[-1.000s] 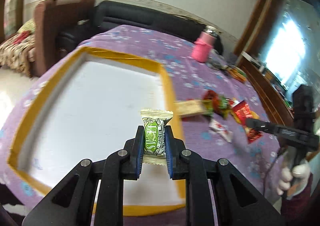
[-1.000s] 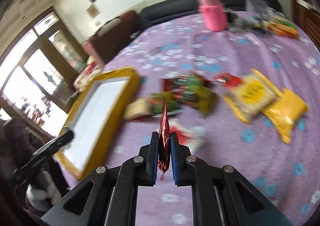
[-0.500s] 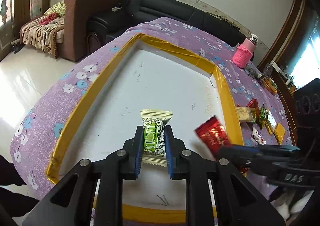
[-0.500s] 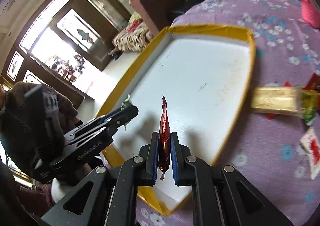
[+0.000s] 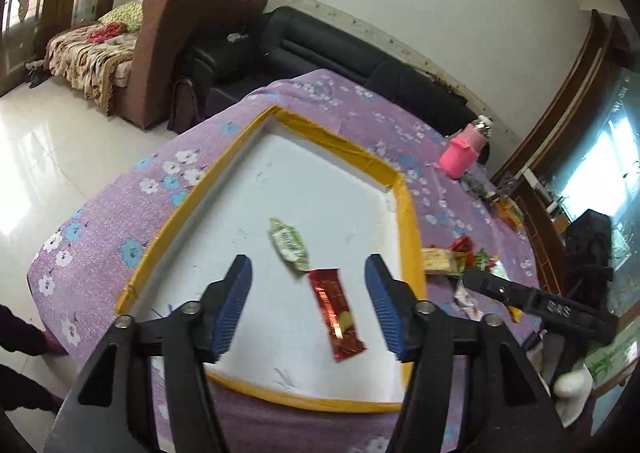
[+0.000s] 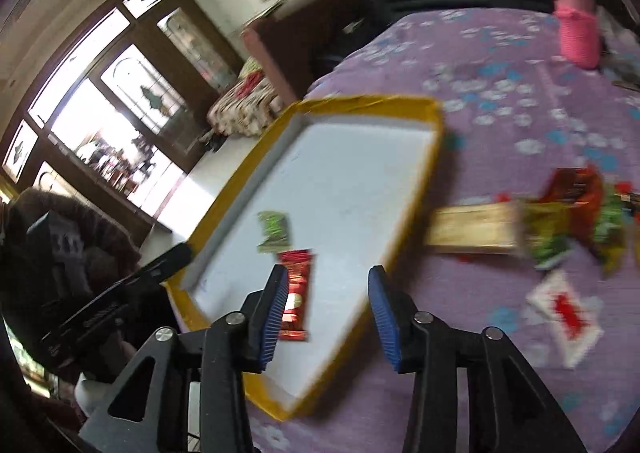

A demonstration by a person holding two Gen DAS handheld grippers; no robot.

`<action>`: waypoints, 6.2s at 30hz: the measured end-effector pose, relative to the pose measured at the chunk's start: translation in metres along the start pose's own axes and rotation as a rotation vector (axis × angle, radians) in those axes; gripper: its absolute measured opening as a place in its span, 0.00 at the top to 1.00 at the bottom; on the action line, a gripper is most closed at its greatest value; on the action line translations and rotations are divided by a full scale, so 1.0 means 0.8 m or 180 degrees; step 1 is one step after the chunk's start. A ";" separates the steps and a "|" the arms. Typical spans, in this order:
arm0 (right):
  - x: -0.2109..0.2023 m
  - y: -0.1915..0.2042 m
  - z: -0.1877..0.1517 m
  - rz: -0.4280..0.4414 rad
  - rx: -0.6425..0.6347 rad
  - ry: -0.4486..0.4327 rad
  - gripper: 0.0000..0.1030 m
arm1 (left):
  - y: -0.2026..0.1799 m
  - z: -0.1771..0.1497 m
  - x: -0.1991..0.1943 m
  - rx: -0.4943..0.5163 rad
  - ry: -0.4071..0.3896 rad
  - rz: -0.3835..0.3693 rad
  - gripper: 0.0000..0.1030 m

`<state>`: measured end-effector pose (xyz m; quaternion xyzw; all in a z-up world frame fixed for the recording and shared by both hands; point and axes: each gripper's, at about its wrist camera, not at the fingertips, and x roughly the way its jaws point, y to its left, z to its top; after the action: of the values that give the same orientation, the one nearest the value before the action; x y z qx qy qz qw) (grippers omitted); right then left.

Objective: Organize snacks
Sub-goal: 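Move both tools back from the tray toward the snack pile, then grasp the red-and-white sachet with the left tool while the right grasps a green-yellow packet, then carry both snacks over the white tray and open both tools to release them, then withdraw both tools from the tray back over the table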

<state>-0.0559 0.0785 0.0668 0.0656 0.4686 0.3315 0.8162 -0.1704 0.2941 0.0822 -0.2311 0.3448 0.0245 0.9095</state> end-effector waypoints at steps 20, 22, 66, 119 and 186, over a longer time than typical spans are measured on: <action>-0.053 -0.185 -0.032 -0.0693 0.0731 -0.0332 0.44 | -0.141 -0.057 0.021 0.0789 0.0437 -0.0400 0.36; -0.066 -0.185 -0.024 -0.0711 0.0716 -0.0544 0.44 | -0.146 -0.061 0.019 0.0823 0.0448 -0.0403 0.36; -0.082 -0.250 -0.019 -0.0232 0.0873 -0.0712 0.55 | -0.294 -0.091 0.183 0.1287 0.0974 0.0028 0.36; -0.040 -0.209 -0.030 -0.0984 0.0209 -0.0501 0.55 | -0.113 -0.050 0.041 0.0754 0.0148 -0.0143 0.76; -0.276 -0.236 -0.157 -0.1198 0.1091 -0.0734 0.35 | -0.428 -0.062 -0.250 0.2416 0.0034 -0.1200 0.22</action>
<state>-0.1423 -0.2258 0.0779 0.1517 0.4259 0.0804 0.8883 -0.2832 -0.0103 0.3155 0.0610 0.2858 -0.2721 0.9168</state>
